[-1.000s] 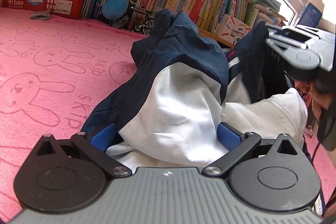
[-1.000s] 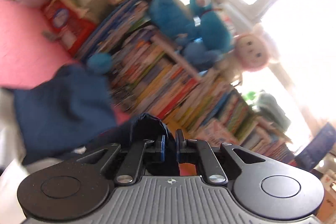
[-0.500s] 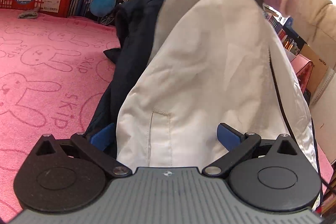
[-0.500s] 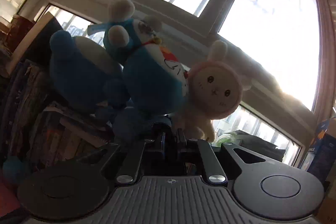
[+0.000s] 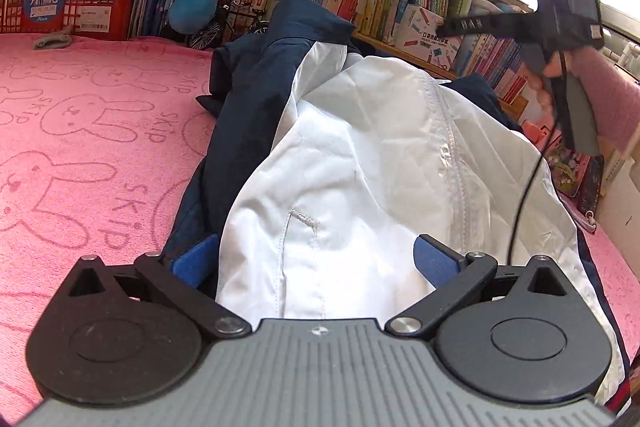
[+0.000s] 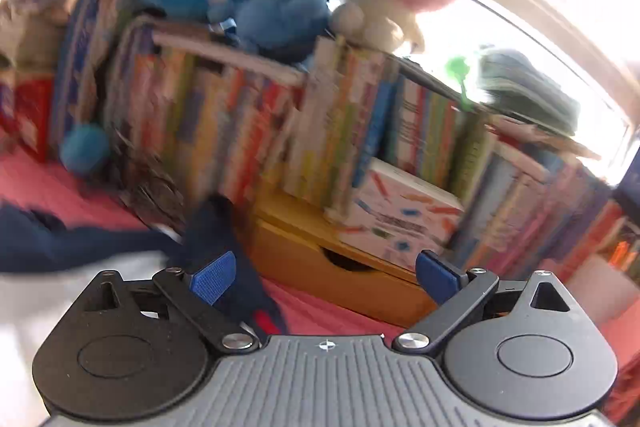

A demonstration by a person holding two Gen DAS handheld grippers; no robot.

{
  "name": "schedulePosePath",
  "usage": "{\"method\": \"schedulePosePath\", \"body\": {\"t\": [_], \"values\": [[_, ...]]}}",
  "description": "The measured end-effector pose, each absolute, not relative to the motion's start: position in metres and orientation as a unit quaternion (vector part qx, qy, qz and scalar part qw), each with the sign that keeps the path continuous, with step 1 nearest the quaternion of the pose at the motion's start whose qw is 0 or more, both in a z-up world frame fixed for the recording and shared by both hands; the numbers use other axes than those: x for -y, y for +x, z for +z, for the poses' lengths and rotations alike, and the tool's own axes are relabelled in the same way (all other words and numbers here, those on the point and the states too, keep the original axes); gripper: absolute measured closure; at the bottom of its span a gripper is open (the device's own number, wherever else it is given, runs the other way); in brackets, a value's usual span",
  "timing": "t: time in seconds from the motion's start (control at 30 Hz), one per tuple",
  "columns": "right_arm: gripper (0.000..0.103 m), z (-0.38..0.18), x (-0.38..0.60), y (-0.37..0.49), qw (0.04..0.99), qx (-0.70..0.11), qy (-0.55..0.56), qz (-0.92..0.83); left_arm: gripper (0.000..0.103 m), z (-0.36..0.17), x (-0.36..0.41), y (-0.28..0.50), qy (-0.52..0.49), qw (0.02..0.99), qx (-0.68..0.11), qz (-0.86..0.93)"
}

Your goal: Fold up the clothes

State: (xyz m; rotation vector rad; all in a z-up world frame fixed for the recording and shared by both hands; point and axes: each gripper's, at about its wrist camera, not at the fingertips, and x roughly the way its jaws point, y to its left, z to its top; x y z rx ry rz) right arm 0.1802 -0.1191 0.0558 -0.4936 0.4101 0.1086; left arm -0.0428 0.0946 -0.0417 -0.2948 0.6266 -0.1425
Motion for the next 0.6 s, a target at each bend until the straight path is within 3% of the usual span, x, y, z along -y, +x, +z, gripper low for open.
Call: {"method": "schedulePosePath", "body": {"t": [0.1,0.2,0.27,0.47,0.6], "values": [[0.005,0.020,0.147,0.174,0.926,-0.260,-0.271,0.037,0.000,-0.042,-0.092,-0.041,-0.131,0.939,-0.311,-0.065],[0.007,-0.007,0.166,0.167,0.921,-0.317,-0.213,0.070,0.000,-0.041,-0.088,-0.040,-0.117,0.940,-0.316,-0.060],[0.028,-0.026,0.166,0.160,0.913,-0.340,-0.216,0.073,0.000,-0.041,-0.085,-0.039,-0.105,0.940,-0.320,-0.055],[0.072,-0.016,0.172,0.122,0.931,-0.285,-0.222,0.053,0.000,-0.041,-0.077,-0.037,-0.074,0.940,-0.329,-0.044],[0.082,0.016,0.219,0.102,0.962,-0.210,-0.163,-0.056,0.000,-0.041,-0.076,-0.036,-0.067,0.940,-0.332,-0.042]]}}
